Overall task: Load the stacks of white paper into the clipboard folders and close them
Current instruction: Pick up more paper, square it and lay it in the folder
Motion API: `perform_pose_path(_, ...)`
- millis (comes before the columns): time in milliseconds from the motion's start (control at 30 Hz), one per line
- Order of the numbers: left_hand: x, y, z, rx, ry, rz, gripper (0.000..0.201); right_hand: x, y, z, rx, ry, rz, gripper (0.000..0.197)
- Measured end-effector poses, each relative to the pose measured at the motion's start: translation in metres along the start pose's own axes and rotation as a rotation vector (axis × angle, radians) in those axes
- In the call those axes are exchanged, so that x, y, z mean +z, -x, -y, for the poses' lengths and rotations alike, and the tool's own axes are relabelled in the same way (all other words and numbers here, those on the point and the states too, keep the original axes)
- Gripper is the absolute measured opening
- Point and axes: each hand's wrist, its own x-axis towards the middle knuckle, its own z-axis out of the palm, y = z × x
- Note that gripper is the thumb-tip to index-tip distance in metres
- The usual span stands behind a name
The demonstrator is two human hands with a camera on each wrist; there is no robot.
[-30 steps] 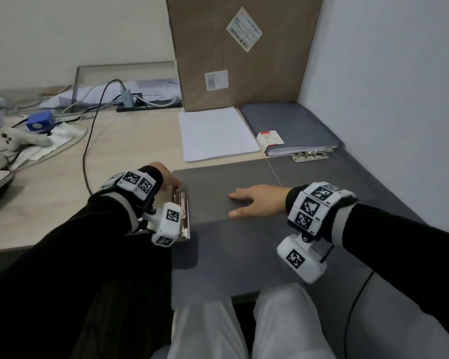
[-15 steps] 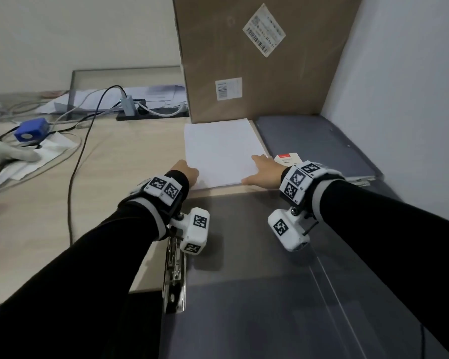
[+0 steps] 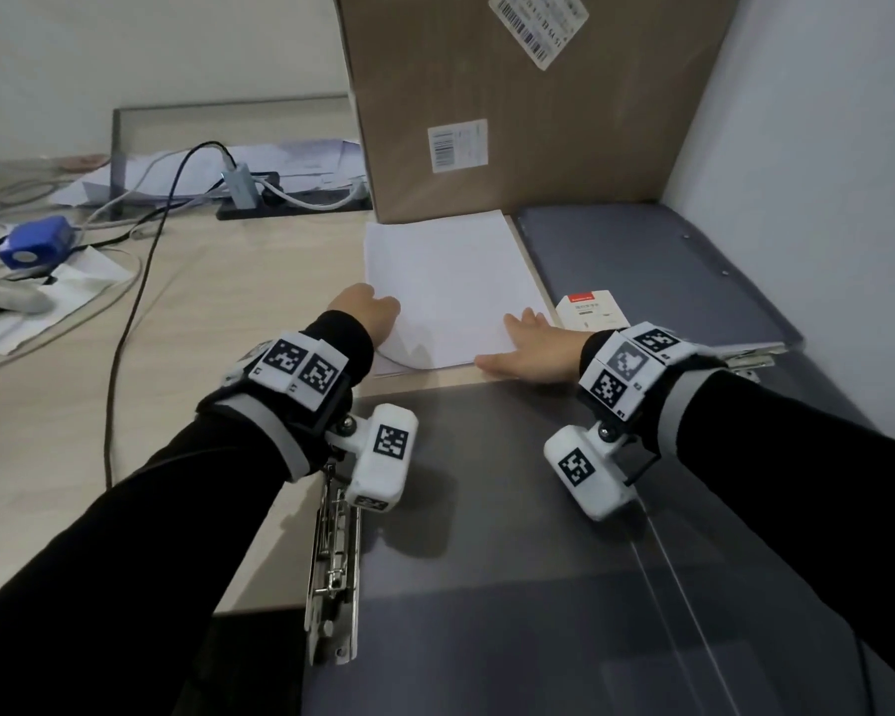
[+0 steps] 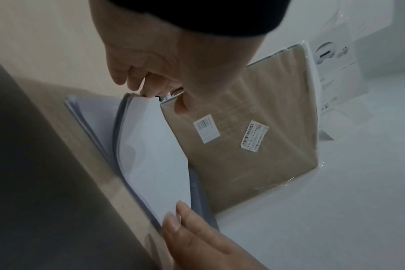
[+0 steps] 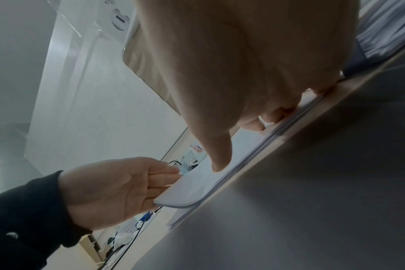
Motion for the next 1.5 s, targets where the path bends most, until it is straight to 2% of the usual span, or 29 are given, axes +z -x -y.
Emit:
perform_pose_path(100, -0.006, -0.005, -0.004, -0.001, 0.159, -0.058, 0.026, 0.000, 0.000, 0.000, 0.001, 0.001, 0.001, 0.087)
perform_pose_path(200, -0.007, -0.009, -0.012, -0.107, 0.625, -0.039, 0.017, 0.000, -0.001, -0.001, -0.002, 0.003, 0.000, 0.085)
perform_pose_path(233, -0.007, -0.008, -0.014, -0.161, 0.689, 0.009, 0.016, 0.000, -0.002, -0.002, -0.004, 0.004, 0.004, 0.084)
perform_pose_path(267, -0.005, -0.007, -0.016, -0.198, 0.684, 0.058, 0.016, 0.000, -0.002, -0.002, -0.005, 0.009, 0.009, 0.084)
perform_pose_path(300, -0.004, -0.005, -0.019, -0.206, 0.572, 0.106, 0.018, -0.001, -0.002, -0.003, -0.008, 0.011, 0.012, 0.083)
perform_pose_path(333, -0.003, -0.006, -0.020, -0.188, 0.352, 0.146, 0.022, -0.001, -0.003, -0.003, -0.013, 0.009, 0.013, 0.082)
perform_pose_path(367, -0.003, -0.005, -0.021, -0.168, 0.171, 0.123, 0.026, -0.001, -0.004, -0.004, -0.017, -0.003, 0.012, 0.080)
perform_pose_path(433, -0.003, -0.005, -0.021, -0.121, 0.041, 0.030, 0.040, -0.005, -0.003, -0.005, -0.037, -0.070, -0.010, 0.071)
perform_pose_path(533, -0.011, -0.004, -0.012, -0.051, 0.035, -0.086, 0.041, -0.018, 0.008, -0.003, -0.081, -0.327, -0.211, 0.056)
perform_pose_path(600, -0.021, 0.002, -0.003, 0.008, 0.180, -0.155, 0.037, -0.031, 0.016, -0.006, -0.071, -0.592, -0.377, 0.056)
perform_pose_path(633, -0.027, 0.011, 0.002, 0.063, 0.303, -0.166, 0.034, -0.038, 0.021, -0.008, -0.057, -0.724, -0.412, 0.060)
perform_pose_path(700, -0.037, 0.039, 0.010, 0.172, 0.600, -0.081, 0.031, -0.048, 0.034, -0.010, -0.054, -0.973, -0.338, 0.066)
perform_pose_path(733, -0.041, 0.053, 0.015, 0.222, 0.708, -0.020, 0.030, -0.053, 0.042, -0.011, -0.088, -1.106, -0.245, 0.057)
perform_pose_path(800, -0.046, 0.079, 0.021, 0.310, 0.761, 0.069, 0.024, -0.061, 0.063, -0.009, -0.181, -1.337, -0.094, 0.026)
perform_pose_path(867, -0.048, 0.098, 0.024, 0.363, 0.757, 0.116, 0.021, -0.063, 0.088, -0.007, -0.228, -1.448, -0.084, 0.018)
perform_pose_path(933, -0.048, 0.114, 0.022, 0.381, 0.788, 0.151, 0.023, -0.057, 0.110, -0.007, -0.283, -1.468, -0.185, 0.022)
perform_pose_path(1033, -0.034, 0.133, 0.016, 0.355, 0.871, 0.151, 0.044, -0.023, 0.133, -0.012, -0.309, -1.430, -0.319, 0.025)
perform_pose_path(1167, 0.004, 0.144, 0.020, 0.227, 0.903, 0.088, 0.040, 0.035, 0.149, -0.014, -0.224, -1.450, -0.383, 0.039)
perform_pose_path(1233, 0.014, 0.148, 0.023, 0.183, 0.853, 0.060, 0.041, 0.050, 0.152, -0.012, -0.219, -1.443, -0.416, 0.039)
perform_pose_path(1400, 0.012, 0.160, 0.017, 0.194, 0.754, 0.084, 0.040, 0.046, 0.166, -0.012, -0.100, -1.292, -0.617, 0.031)
perform_pose_path(1500, 0.014, 0.166, 0.007, 0.236, 0.509, 0.035, 0.043, 0.030, 0.183, -0.031, 0.009, -1.181, -0.722, 0.033)
